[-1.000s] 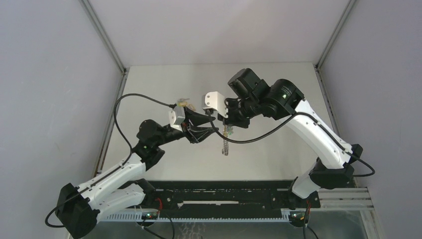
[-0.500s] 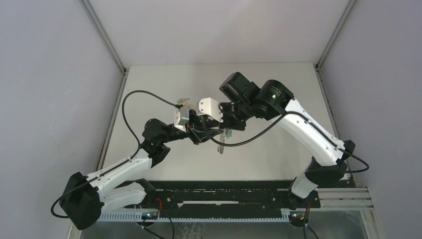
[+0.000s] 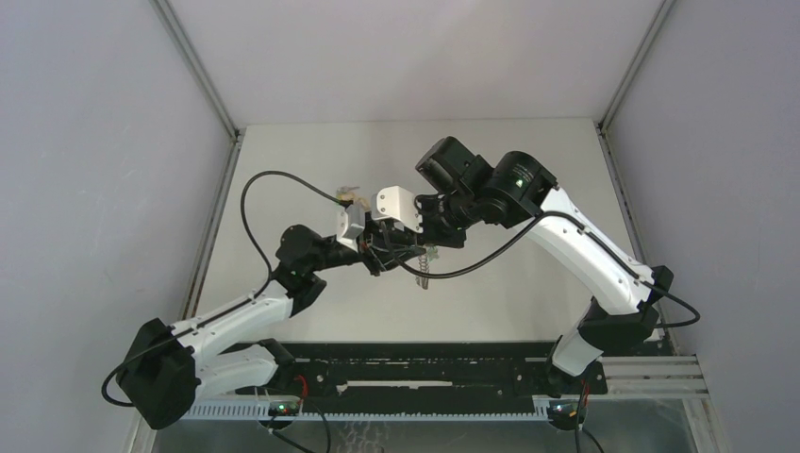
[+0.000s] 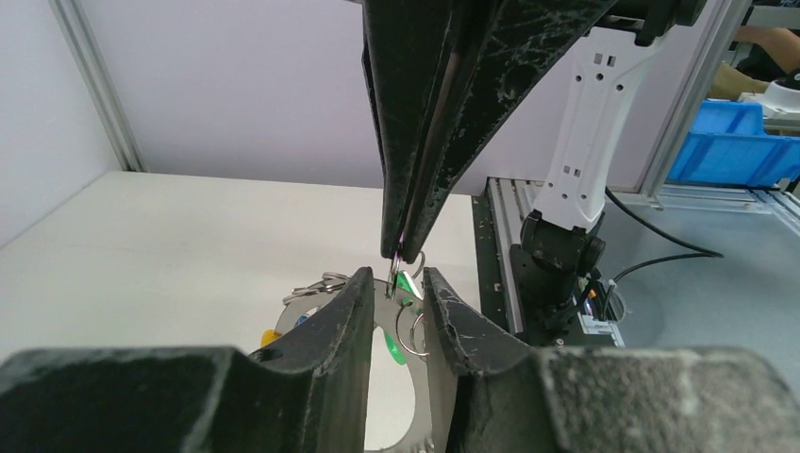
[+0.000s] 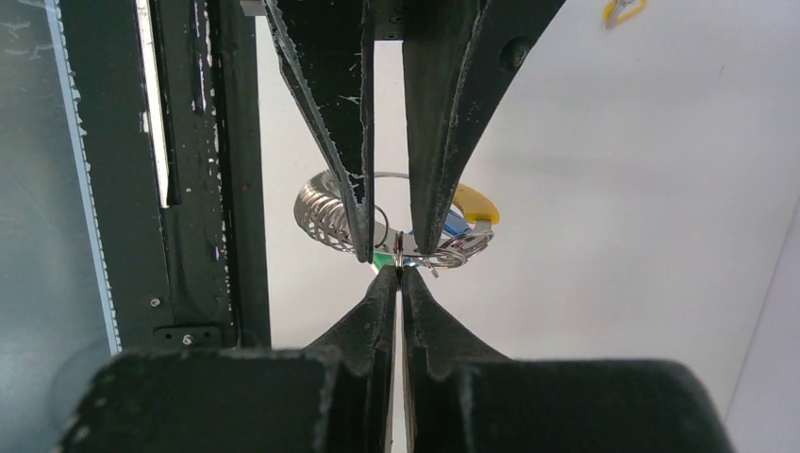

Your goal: Put the keys on the keyring

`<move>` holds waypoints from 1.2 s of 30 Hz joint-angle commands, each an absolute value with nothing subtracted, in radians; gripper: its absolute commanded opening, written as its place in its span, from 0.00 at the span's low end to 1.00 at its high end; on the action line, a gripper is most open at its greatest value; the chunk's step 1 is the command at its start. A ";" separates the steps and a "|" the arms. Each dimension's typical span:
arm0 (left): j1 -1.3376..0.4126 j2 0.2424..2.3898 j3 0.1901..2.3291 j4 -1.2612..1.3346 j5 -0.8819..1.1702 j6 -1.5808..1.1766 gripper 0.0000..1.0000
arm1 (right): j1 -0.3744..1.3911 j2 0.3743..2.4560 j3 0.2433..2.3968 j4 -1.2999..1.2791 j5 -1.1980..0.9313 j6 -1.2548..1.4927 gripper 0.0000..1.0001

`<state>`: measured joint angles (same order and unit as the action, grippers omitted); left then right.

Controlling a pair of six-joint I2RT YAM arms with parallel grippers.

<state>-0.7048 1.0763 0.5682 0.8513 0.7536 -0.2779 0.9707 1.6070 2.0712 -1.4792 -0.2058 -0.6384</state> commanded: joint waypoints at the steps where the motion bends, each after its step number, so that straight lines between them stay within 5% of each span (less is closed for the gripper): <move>1: -0.709 1.070 0.553 0.866 0.734 -0.249 0.30 | 0.979 1.591 2.107 -1.452 -0.228 -0.652 0.00; 15: -0.709 1.076 0.568 0.863 0.764 -0.256 0.00 | 0.987 1.591 2.098 -1.439 -0.241 -0.650 0.00; 18: -0.709 1.059 0.553 0.879 0.719 -0.257 0.00 | 0.984 1.564 2.079 -1.399 -0.236 -0.630 0.00; 21: -0.707 1.029 0.511 0.958 0.651 -0.282 0.00 | 0.972 1.493 2.017 -1.326 -0.247 -0.609 0.11; 29: -0.694 1.036 0.447 1.217 0.600 -0.402 0.00 | 0.784 1.136 1.569 -0.828 -0.539 -0.508 0.27; 36: -0.687 1.103 0.476 1.390 0.655 -0.504 0.00 | 0.620 1.041 1.346 -0.556 -0.795 -0.358 0.25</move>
<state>-0.6945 1.0790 0.4522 1.2133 0.6376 -0.4290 0.6590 1.0206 1.3907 -0.7967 -0.5865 -0.4721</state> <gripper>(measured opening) 0.008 0.270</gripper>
